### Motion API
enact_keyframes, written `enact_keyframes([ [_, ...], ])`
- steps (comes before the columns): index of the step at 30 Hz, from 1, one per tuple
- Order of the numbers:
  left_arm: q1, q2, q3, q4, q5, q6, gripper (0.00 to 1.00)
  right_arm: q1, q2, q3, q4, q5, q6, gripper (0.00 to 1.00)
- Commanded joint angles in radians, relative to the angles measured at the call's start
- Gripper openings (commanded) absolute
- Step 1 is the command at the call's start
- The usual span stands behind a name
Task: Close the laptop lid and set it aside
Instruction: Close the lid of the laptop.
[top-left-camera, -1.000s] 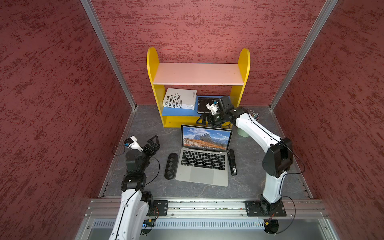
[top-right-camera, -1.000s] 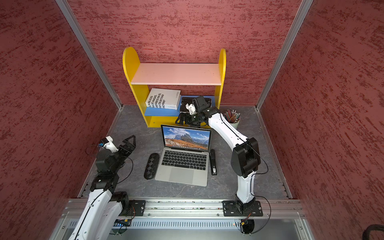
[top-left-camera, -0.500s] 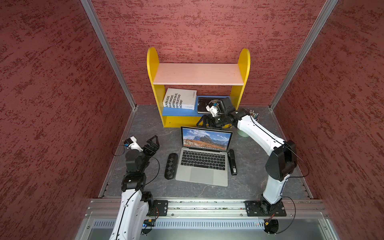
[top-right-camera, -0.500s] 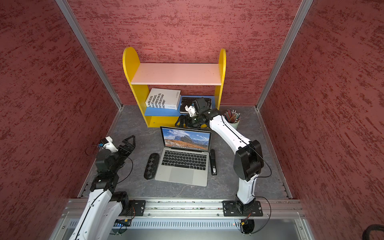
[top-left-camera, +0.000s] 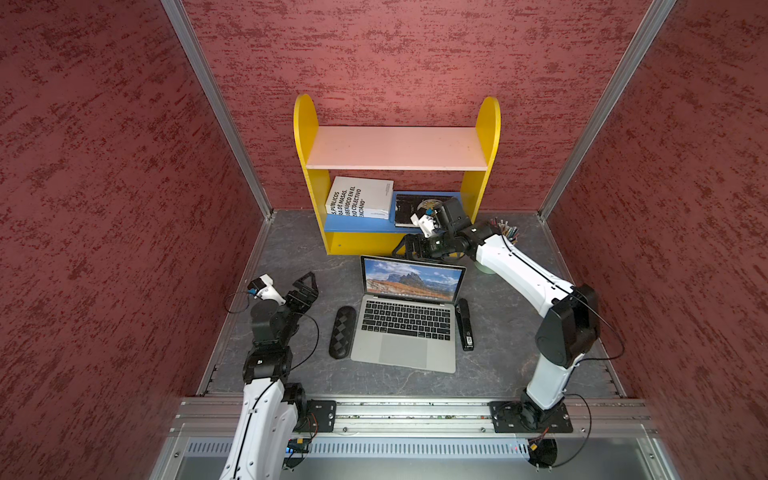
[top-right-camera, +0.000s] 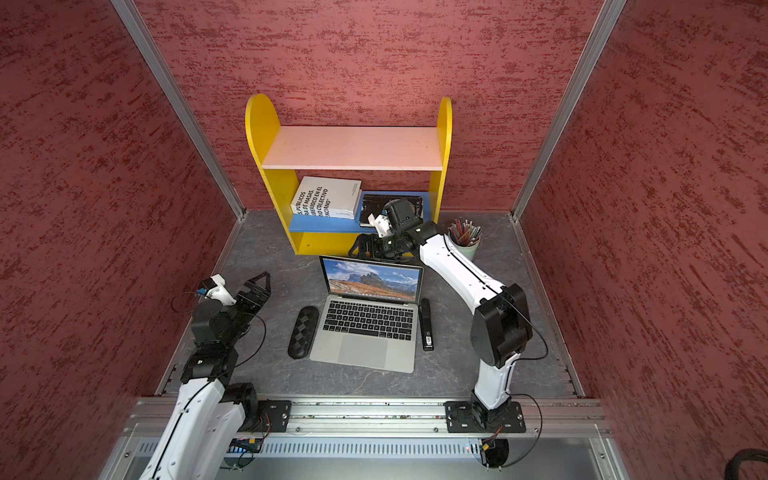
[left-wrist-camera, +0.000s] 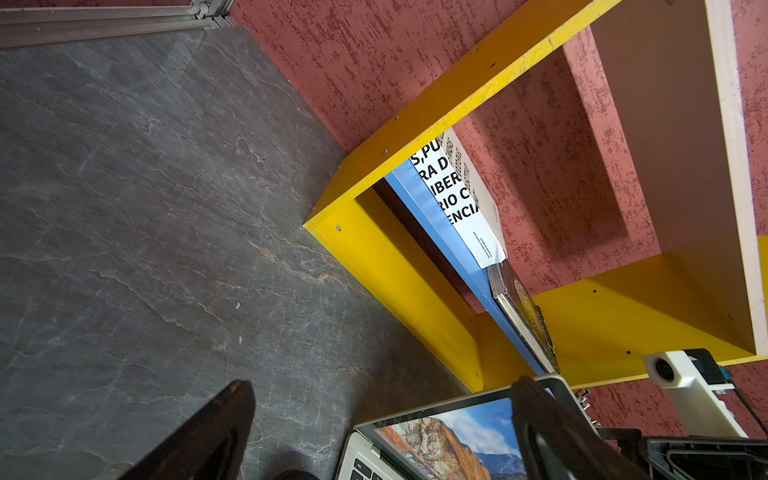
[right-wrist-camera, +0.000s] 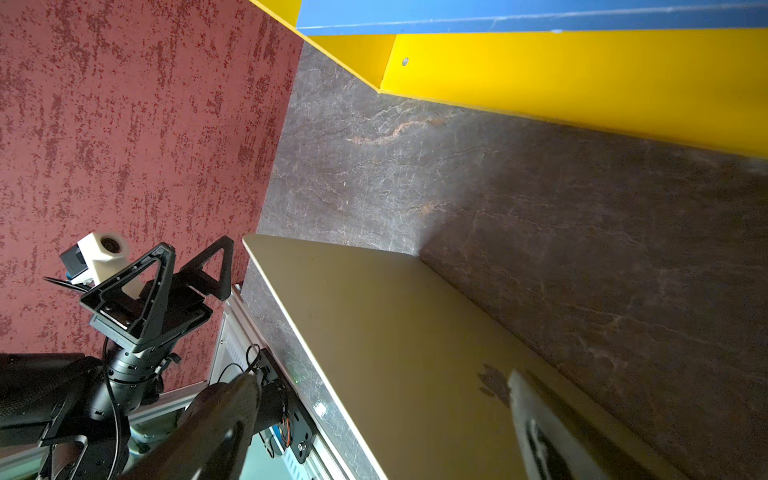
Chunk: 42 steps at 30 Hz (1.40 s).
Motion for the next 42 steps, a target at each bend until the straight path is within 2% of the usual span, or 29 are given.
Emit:
enact_keyframes([
  [1, 0.013, -0.007, -0.012, 0.012, 0.01, -0.007, 1.0, 0.031, -0.037, -0.028, -0.019, -0.012, 0.002, 0.98],
  [42, 0.035, 0.006, -0.026, 0.035, 0.036, -0.029, 1.0, 0.144, -0.106, -0.177, 0.038, 0.015, 0.03, 0.99],
])
